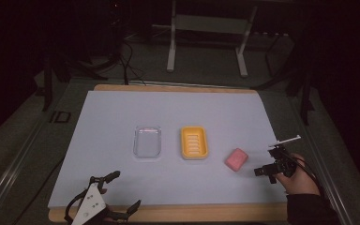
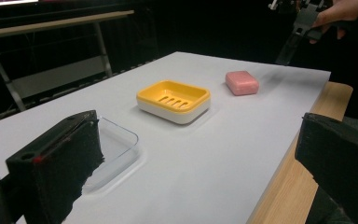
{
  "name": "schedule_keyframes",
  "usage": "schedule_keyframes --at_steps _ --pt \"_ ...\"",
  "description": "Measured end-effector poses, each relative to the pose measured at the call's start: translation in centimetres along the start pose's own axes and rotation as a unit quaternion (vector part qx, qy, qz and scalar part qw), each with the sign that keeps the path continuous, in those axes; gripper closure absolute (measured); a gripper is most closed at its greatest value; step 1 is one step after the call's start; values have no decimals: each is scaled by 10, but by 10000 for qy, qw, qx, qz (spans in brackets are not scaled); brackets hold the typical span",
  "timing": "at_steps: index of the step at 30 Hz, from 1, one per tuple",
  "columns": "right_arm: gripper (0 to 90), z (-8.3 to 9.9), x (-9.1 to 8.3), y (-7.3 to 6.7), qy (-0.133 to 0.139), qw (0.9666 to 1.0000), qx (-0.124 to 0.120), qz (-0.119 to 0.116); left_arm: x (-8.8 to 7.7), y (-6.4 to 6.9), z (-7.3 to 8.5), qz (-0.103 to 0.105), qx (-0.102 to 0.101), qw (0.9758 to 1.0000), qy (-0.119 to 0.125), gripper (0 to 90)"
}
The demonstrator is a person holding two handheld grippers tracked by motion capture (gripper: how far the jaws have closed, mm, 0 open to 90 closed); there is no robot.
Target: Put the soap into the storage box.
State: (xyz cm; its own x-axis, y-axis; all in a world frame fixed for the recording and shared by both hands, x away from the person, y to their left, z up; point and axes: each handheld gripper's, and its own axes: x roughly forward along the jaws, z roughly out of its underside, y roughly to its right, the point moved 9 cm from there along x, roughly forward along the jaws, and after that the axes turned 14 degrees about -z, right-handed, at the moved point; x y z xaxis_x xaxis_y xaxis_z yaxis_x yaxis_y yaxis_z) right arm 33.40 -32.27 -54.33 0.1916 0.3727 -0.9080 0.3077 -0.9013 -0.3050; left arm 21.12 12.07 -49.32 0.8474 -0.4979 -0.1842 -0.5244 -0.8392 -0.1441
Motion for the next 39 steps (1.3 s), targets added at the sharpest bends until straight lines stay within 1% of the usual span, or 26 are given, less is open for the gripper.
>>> schedule_keyframes --at_steps 3,6,10,13,15,17,18,20,23,24,25,26,29,31,32,33,36,39 --pt "190 4 1 -3 -228 9997 30 -33 0 0 0 2 16 10000 -3 8" --pt "175 12 4 -4 -602 9982 74 2 0 0 0 -2 26 10000 -6 8" --pt "164 16 7 -4 -803 9967 120 42 0 0 0 -11 24 10000 -7 8" --pt "160 20 8 -6 -950 9953 194 -7 1 0 1 -17 23 10000 -14 8" --pt "158 23 9 -8 -1097 9937 246 -28 1 0 1 -21 23 10000 -18 8" --pt "158 25 10 -9 -1189 9925 263 -47 1 0 1 -24 26 10000 -17 8" --pt "158 26 11 -10 -1267 9915 301 -88 1 0 1 -26 24 10000 -18 8" --pt "161 27 12 -11 -1327 9905 331 -107 1 0 1 -29 28 10000 -17 8" --pt "165 31 15 -14 -1500 9876 415 -191 1 0 1 -31 20 10000 -20 8" --pt "165 31 15 -14 -1500 9876 415 -191 1 0 1 -31 20 10000 -20 8" --pt "167 32 16 -16 -1555 9865 457 -223 1 0 1 -31 18 10000 -30 8" --pt "174 34 17 -18 -1684 9843 467 -243 1 0 1 -29 18 10000 -30 8" --pt "183 34 20 -22 -1737 9835 452 -236 1 1 2 -24 16 10000 -46 8" --pt "184 31 21 -26 -1696 9843 400 -268 1 1 2 -6 16 10000 -47 8" --pt "185 29 22 -33 -1665 9850 348 -293 1 2 2 -1 29 10000 -58 8" --pt "185 29 22 -33 -1665 9850 348 -293 1 2 2 6 41 10000 -64 8" --pt "201 25 24 -42 -1653 9854 257 -309 0 4 2 54 27 10000 -46 8" --pt "194 21 26 -50 -1630 9858 250 -315 -1 5 1 102 25 9999 -33 8"
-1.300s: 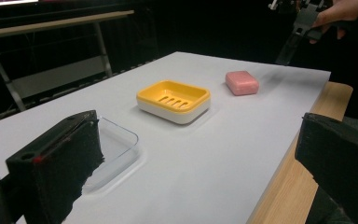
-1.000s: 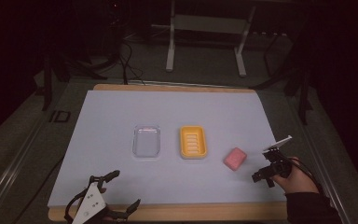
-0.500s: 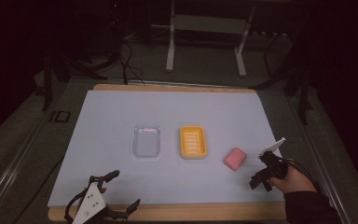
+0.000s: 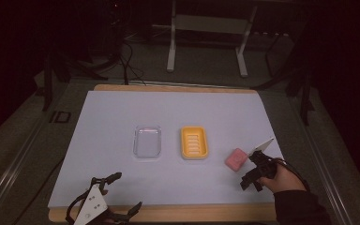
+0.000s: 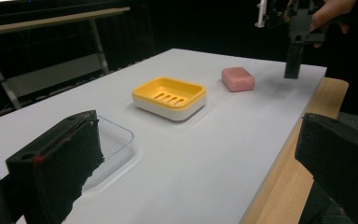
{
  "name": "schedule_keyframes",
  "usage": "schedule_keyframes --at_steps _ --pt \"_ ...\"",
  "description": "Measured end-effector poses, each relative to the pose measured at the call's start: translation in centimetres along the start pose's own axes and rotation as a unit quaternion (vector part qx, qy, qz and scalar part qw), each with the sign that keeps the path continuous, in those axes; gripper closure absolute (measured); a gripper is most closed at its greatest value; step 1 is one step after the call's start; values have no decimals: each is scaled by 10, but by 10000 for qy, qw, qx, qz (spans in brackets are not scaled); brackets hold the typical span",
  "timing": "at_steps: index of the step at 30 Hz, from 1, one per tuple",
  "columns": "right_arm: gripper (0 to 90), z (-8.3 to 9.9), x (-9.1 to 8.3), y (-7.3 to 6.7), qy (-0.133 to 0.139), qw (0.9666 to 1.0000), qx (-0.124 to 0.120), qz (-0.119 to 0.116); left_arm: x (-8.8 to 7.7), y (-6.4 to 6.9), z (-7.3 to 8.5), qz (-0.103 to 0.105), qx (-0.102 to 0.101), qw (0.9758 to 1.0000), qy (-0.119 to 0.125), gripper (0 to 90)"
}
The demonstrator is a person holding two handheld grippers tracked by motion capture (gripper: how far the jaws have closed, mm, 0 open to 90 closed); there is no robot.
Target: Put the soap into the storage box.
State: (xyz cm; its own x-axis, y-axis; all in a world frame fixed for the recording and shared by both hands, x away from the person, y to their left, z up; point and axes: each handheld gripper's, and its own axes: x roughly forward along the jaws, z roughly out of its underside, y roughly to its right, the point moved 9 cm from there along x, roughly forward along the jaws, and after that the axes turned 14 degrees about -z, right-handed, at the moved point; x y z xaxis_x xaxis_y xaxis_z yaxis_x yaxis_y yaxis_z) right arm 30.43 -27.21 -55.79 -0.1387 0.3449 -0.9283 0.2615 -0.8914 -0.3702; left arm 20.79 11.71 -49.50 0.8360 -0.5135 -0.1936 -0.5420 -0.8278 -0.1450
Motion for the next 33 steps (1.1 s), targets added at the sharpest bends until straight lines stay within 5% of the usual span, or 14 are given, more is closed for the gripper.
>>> schedule_keyframes --at_steps 14,21,24,28,30,33 --pt "176 -21 12 -27 13 9997 195 -109 0 6 1 145 25 9999 -57 8" --pt "127 -37 4 -35 455 9984 284 -186 -1 15 -1 349 83 9993 -70 8" --pt "132 -48 0 -35 861 9946 584 1 -1 18 -4 480 -22 9988 -41 8" --pt "128 -57 -6 -38 1191 9908 646 -6 2 21 -7 582 -51 9983 3 8" --pt "128 -64 -10 -35 1376 9886 575 188 3 22 -8 617 -59 9981 0 8" --pt "129 -65 -12 -33 1373 9884 596 245 6 25 -8 709 -41 9975 -2 8"
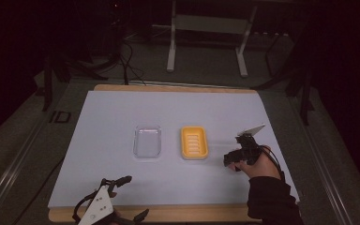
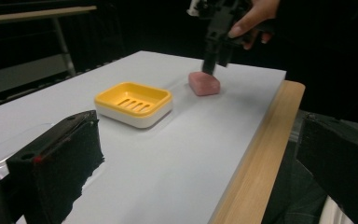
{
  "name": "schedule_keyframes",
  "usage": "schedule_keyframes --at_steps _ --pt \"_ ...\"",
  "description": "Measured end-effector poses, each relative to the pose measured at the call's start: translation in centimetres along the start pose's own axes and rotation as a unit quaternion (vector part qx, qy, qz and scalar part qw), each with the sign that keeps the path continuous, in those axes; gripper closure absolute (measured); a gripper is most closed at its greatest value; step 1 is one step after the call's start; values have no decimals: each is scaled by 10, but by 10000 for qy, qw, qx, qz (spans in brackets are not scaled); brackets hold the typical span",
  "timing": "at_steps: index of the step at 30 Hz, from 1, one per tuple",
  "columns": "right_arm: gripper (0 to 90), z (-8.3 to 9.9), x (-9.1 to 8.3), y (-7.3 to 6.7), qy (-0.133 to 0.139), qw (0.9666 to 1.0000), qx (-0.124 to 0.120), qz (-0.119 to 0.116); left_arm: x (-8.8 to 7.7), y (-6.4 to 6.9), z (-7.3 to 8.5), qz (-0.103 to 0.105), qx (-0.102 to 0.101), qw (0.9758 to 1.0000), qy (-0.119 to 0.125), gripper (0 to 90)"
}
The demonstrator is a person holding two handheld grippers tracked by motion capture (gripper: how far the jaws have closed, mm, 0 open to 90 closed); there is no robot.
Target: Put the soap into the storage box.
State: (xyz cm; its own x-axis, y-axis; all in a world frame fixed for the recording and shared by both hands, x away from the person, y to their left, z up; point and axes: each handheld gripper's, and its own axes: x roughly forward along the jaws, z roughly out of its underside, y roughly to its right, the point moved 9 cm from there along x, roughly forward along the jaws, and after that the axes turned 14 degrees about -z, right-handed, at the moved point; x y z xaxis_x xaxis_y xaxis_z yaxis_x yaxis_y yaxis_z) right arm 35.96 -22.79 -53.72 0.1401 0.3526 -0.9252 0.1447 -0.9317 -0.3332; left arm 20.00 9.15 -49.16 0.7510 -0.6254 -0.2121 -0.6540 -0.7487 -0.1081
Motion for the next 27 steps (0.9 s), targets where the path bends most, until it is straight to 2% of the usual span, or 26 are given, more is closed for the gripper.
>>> schedule_keyframes --at_steps 1,5,6,11,15,19,20,24,27 --pt "125 -7 -3 2 168 9998 116 9 1 1 0 38 6 10000 -7 8" --pt "127 -14 -1 4 264 9990 363 -66 2 2 0 51 8 10000 -18 8" --pt "142 -18 3 7 244 9980 582 -25 3 2 0 63 -2 10000 -31 8" --pt "157 -29 10 17 280 9947 897 422 2 3 1 63 16 10000 -46 8" --pt "157 -34 20 19 184 9916 1217 395 2 3 1 81 31 9999 -58 8" --pt "158 -36 27 23 78 9892 1370 515 2 4 2 97 55 9999 -87 8" --pt "158 -36 29 27 51 9872 1475 600 3 4 2 107 57 9999 -93 8" --pt "167 -36 31 31 9 9847 1639 596 3 5 3 125 83 9998 -110 8" --pt "179 -38 31 32 81 9837 1686 617 3 5 3 129 85 9998 -121 8"
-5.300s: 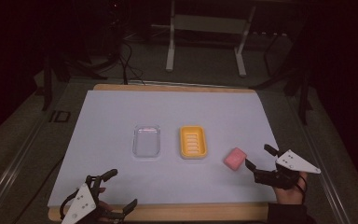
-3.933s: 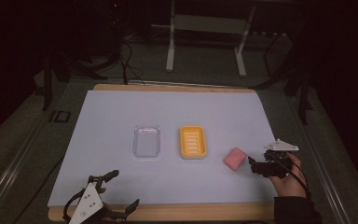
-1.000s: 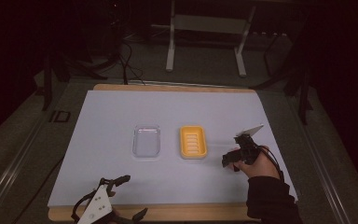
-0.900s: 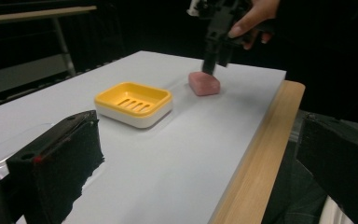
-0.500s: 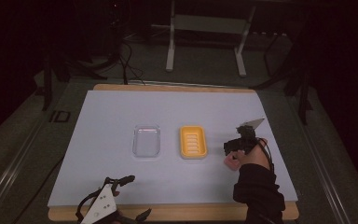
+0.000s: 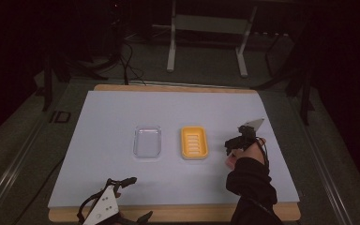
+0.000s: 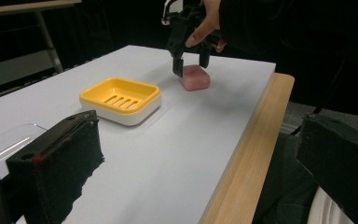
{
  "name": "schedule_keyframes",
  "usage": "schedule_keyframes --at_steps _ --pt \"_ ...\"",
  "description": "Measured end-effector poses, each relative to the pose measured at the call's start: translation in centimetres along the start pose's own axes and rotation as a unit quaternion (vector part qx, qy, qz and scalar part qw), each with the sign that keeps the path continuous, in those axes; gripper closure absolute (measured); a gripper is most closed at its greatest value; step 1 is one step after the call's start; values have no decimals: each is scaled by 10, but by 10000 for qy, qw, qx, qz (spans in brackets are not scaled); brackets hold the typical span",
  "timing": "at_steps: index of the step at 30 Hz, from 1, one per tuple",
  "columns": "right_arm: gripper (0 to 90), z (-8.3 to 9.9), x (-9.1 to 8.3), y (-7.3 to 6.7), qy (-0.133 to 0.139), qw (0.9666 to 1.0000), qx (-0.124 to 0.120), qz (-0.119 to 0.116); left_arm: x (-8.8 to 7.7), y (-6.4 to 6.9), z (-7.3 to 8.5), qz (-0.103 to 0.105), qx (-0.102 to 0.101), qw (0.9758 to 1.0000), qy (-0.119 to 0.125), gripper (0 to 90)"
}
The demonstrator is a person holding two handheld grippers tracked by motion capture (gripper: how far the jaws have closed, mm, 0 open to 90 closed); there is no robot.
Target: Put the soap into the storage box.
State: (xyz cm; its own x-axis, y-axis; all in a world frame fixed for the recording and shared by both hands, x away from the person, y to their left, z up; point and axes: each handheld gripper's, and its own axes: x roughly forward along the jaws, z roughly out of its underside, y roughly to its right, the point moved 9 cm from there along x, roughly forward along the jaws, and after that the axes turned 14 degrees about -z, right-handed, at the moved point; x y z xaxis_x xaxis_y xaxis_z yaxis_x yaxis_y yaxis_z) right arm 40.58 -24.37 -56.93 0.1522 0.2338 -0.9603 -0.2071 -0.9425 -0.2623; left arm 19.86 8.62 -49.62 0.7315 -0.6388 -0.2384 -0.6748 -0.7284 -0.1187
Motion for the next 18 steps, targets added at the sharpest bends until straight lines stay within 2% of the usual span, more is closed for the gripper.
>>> schedule_keyframes --at_steps 10,15,16,18 --pt "238 4 12 3 -170 9997 152 53 0 1 1 -4 24 10000 -17 8" --pt "320 4 15 2 -144 9997 21 220 0 1 1 -9 45 10000 -40 8" --pt "339 3 14 1 -125 9994 -101 293 0 1 2 -11 47 10000 -47 8" --pt "347 3 14 0 -116 9992 -173 342 0 1 1 -6 46 10000 -43 8"
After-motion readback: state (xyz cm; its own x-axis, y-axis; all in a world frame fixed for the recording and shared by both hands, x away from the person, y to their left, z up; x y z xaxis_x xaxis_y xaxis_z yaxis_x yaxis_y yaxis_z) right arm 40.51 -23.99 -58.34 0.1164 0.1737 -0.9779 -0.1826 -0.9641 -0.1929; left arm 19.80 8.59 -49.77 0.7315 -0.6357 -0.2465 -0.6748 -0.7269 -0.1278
